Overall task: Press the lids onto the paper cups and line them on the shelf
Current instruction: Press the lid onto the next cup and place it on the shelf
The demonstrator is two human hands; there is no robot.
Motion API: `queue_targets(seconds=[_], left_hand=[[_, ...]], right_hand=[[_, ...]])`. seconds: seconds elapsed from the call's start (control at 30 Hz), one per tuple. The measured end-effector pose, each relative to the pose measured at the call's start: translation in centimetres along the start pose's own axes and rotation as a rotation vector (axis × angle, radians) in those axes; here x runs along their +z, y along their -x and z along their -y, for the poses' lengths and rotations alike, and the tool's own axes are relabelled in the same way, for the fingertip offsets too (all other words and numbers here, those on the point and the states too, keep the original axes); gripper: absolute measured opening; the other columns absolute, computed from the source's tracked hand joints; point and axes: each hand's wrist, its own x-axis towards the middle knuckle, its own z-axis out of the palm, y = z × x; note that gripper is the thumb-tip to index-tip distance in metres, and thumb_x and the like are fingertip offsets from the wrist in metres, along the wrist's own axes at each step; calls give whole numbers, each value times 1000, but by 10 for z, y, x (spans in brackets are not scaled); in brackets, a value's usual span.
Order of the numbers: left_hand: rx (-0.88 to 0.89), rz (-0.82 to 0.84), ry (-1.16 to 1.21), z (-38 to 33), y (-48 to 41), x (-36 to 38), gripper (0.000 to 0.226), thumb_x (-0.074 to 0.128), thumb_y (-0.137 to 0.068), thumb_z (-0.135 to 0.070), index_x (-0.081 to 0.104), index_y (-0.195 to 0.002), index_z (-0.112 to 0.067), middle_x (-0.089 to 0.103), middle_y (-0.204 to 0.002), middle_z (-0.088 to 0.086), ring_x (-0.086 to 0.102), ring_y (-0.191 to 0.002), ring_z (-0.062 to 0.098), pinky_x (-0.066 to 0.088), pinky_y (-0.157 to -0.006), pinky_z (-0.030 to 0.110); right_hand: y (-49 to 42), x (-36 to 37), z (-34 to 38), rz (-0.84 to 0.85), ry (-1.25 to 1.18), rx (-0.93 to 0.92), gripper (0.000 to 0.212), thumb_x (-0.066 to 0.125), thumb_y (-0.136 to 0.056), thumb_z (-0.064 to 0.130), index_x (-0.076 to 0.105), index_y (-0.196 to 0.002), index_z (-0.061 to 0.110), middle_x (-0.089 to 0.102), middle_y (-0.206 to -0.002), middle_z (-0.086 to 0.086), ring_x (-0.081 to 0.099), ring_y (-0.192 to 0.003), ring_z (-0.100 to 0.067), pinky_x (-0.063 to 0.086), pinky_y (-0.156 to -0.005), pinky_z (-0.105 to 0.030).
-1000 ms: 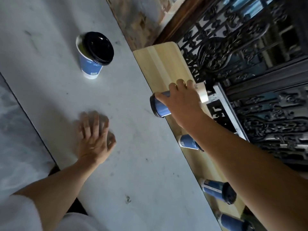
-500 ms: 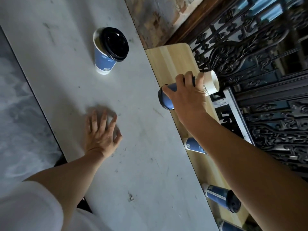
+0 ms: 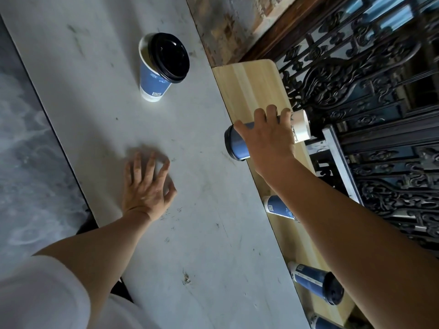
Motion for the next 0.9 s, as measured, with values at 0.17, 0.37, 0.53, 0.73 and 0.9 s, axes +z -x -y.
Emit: queue_targets(seconds=[0.17,0.37,0.53,0.73,0.9], left_hand=[[-9,8,7,0,-1,4,71,38,-86,-54,41,-151,-26,36,-158,13,15,-149,48,12,-122,60],[-1,6,12,1,-1,5,72,40,-85,-54,40,-151,-26,33,-159,13,16,-149,49,11,-122,60],[-1,-14,-10,4,-2,9,72,41,-85,-55,41,-152,-26,34,-159,14,15,-149,48,11,-122,60],[-5,-71,-7,4,-3,16,71,43,-84,-53,41,-150,-26,33,-159,14,14,-148,49,-1,-123,55],[-7,-43,-3,2,-2,13,71,42,-84,-52,41,-150,-25,33,-157,16,15,-147,51,2,-123,57]], right_hand=[[-3,2,-2,-21,-20,0,92,80,-65,24,27,-139,33,43,-128,-15,39,-121,-38,33,-104,-56],[-8,5,0,-10,33,-33,84,78,-69,28,31,-139,32,42,-129,-16,37,-122,-38,30,-107,-55],[-18,16,-6,61,-221,31,84,79,-72,21,29,-138,32,45,-130,-14,40,-123,-37,36,-104,-52],[-38,64,-27,272,-1390,502,79,85,-73,22,39,-137,16,57,-124,-3,56,-117,-31,47,-100,-49],[-38,110,-19,191,-1707,865,78,90,-68,20,47,-132,11,60,-118,-3,64,-102,-24,48,-73,-30]])
